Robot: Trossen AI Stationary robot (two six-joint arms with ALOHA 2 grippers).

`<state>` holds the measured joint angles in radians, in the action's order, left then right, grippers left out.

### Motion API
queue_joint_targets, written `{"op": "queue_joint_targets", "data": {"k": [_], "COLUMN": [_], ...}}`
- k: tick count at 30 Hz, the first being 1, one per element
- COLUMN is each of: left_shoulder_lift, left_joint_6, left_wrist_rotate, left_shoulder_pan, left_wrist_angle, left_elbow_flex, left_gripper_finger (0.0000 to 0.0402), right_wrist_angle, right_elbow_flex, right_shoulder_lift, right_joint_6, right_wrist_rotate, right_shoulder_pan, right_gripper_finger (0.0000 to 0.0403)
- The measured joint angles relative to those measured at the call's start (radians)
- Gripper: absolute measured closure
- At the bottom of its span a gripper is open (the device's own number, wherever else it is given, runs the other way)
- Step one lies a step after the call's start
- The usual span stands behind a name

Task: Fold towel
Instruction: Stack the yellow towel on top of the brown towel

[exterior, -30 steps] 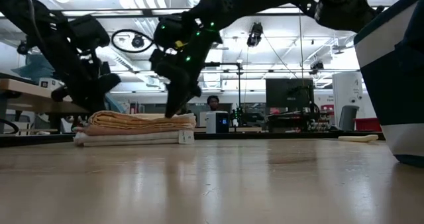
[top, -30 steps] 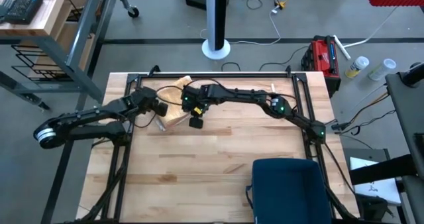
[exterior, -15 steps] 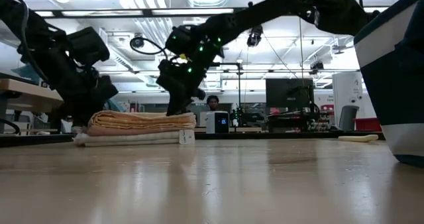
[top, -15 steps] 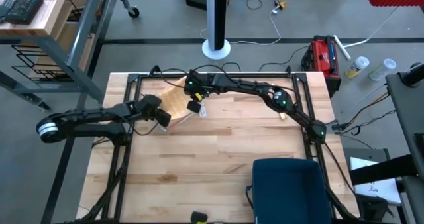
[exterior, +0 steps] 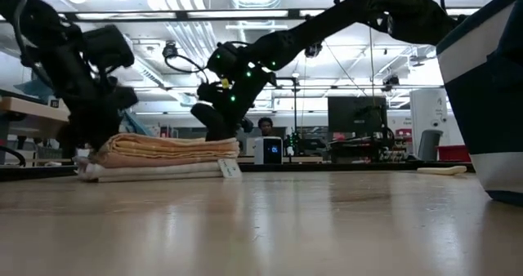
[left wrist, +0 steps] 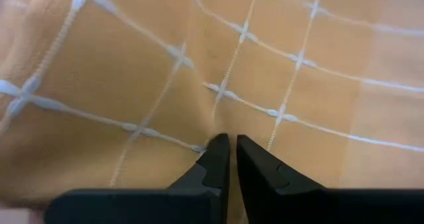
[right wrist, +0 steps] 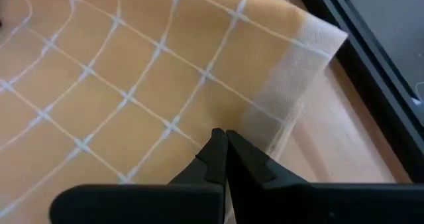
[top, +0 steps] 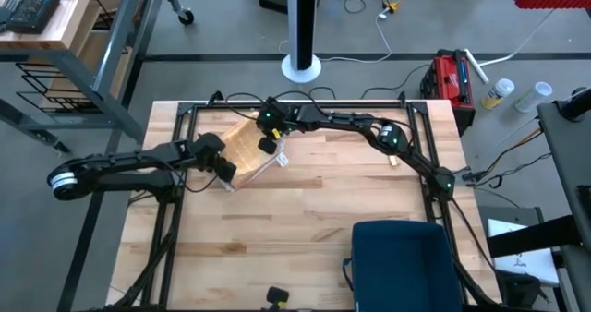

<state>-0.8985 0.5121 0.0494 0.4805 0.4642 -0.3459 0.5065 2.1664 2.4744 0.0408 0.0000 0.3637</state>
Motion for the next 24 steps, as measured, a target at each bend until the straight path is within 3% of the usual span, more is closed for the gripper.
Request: {"op": "queue_joint_targets", "data": {"k": [7,10,14,24], "left_shoulder_lift": [0.063,0.067,0.03,-0.118], "left_joint_6": [-0.046,-0.052,-0.009,0.121], "left_wrist_rotate": [0.002,-0.055,-0.1,-0.169], "left_shoulder_pan": [-0.021,-0.045,-0.103,-0.298], "left_wrist_angle": [0.066,0.052,0.025,-0.017], "left_elbow_flex": [-0.138,-0.163,-0.133,-0.03], "left_gripper_finger": [0.0382,0.0382,0.0382,0.0382], "right_wrist_angle": [0.042,0.077,0.106,0.119], "right_elbow_flex": [0.045,0.068,0.068,0.041], "right_shoulder_lift": [-0.016,-0.017,-0.019,-0.016], "right_joint_6": [-0.018,-0.018,-0.034,-0.054], "right_wrist_rotate": [-0.001,-0.054,-0.155,-0.154], "right_shoulder_pan": [-0.016,-0.039,-0.062,-0.073], "right_gripper_finger": [0.0403,0.0403,0.0403,0.0403]}}
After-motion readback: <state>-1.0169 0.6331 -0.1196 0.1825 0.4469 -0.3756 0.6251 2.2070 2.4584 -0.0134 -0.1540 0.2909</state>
